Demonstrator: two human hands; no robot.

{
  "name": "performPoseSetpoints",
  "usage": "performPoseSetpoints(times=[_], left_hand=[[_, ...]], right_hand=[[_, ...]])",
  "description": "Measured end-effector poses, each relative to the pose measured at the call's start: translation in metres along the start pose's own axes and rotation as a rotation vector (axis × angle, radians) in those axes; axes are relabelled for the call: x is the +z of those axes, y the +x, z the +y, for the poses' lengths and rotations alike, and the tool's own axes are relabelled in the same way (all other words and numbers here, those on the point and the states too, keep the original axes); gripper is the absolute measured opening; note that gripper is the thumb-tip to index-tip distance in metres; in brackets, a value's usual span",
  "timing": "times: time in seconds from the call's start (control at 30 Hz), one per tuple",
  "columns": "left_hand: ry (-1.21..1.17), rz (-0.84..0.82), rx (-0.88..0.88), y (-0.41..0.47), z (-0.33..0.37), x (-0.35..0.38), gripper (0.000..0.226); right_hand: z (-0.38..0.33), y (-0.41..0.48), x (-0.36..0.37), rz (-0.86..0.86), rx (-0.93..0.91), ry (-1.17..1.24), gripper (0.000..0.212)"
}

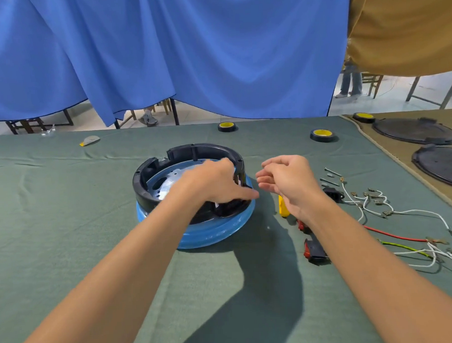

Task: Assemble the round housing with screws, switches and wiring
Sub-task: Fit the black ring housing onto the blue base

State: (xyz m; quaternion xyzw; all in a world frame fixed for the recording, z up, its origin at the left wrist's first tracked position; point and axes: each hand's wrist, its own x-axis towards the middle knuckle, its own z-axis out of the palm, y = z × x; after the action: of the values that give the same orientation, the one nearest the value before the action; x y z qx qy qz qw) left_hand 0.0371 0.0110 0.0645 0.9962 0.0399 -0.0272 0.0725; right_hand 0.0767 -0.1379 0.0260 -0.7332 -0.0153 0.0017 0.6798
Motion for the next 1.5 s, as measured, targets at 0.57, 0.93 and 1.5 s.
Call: performPoseSetpoints(times=[0.57,0.93,1.5], left_hand=[[-0.359,0.14,-0.298,0.041,-0.121,-0.018,0.03],[-0.475,0.176,-0.259,0.03,-0.11,-0.019,0.013],[-0.437,0.169,-0.247,0.035,-0.114,-0.016,0.033]], right_hand=[[-0.01,-0.01,0.064,-0.056,-0.43,-0.471,0.025],[-0.015,-0.019,0.056,-0.012,-0.433,-0.447,0.024],[-0.011,-0.025,0.059,-0.043,-0.398,-0.405,0.026]])
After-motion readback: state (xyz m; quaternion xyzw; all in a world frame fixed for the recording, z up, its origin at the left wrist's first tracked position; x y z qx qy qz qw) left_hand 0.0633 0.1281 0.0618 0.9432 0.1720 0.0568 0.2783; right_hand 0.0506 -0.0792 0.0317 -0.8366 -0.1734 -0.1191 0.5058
